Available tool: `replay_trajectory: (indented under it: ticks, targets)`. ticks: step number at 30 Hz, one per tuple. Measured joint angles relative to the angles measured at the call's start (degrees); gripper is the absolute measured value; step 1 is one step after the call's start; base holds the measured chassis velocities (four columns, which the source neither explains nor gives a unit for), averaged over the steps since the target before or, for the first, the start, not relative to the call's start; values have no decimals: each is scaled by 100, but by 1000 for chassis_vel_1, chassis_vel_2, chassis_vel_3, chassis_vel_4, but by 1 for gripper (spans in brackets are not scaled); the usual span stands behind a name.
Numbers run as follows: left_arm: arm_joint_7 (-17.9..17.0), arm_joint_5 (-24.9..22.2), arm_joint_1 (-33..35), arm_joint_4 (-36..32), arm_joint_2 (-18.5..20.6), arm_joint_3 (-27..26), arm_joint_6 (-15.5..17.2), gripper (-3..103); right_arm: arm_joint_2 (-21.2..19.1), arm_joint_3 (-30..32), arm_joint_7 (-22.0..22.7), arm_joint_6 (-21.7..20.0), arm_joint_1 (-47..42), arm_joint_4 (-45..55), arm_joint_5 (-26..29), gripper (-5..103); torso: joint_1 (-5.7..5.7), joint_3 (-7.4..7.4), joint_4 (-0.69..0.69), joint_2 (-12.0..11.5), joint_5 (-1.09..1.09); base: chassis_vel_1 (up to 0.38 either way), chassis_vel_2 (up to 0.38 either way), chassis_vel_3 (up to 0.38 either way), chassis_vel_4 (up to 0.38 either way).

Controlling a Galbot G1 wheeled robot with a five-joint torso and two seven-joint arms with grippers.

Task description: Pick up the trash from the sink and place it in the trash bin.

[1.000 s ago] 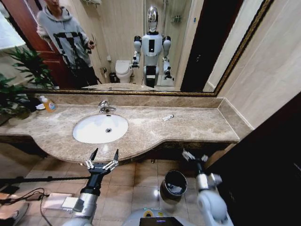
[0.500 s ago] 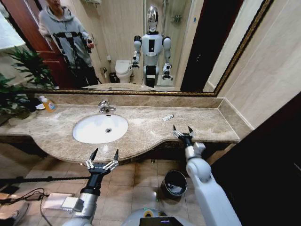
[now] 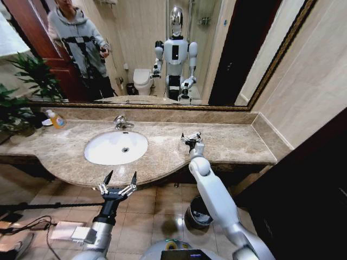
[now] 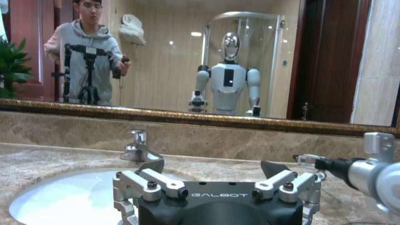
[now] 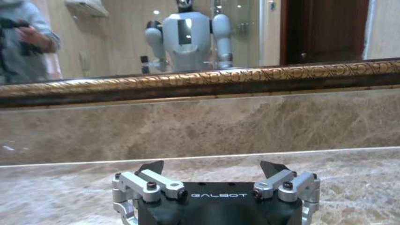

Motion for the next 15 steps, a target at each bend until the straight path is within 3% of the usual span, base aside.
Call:
replay_trajectory:
  ticks: [15]
  targets:
    - [0, 0, 0, 0, 0, 0, 0, 100, 353, 19, 385, 389, 757, -1637, -205, 100, 0, 0, 0, 0, 0, 0, 0, 0, 0]
